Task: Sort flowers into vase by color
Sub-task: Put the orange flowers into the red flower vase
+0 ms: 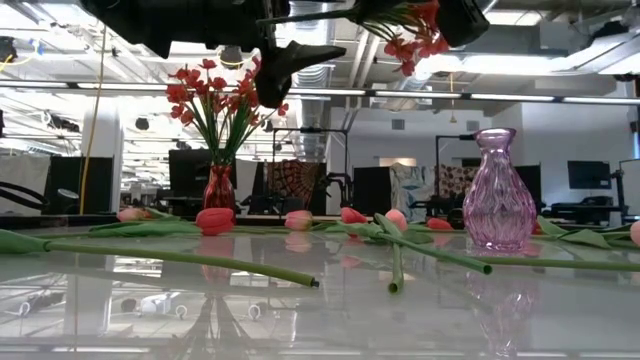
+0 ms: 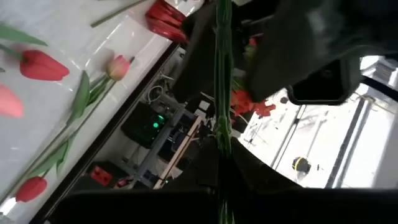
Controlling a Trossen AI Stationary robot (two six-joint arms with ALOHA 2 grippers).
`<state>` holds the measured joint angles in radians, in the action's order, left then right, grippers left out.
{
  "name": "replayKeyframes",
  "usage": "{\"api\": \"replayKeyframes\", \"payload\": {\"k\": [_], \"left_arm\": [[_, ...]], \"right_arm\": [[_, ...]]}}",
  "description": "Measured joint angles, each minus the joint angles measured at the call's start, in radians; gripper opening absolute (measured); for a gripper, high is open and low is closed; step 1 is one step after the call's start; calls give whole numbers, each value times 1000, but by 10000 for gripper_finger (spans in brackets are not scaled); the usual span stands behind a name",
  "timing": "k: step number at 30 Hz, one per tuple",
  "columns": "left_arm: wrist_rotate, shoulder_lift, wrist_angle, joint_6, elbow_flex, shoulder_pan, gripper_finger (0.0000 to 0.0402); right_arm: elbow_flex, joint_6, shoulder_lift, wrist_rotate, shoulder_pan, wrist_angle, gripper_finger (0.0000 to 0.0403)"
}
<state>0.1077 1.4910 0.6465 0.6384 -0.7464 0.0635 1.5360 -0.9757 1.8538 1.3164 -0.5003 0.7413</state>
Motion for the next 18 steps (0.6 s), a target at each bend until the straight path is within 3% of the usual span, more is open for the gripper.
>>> {"api": "replayKeyframes", "payload": {"k": [7,13,18], "left_arm": [[61,0,-4,-7,0,0,214],[66,0,-5,-37,0,0,173],[66,0,-10,-60,1,0,134]], "right_arm": [[0,-21,0,-36,34,-29,39],[0,-98,0,-39,53,-86,39],[0,-107,0,-102,52,-99,39]]}}
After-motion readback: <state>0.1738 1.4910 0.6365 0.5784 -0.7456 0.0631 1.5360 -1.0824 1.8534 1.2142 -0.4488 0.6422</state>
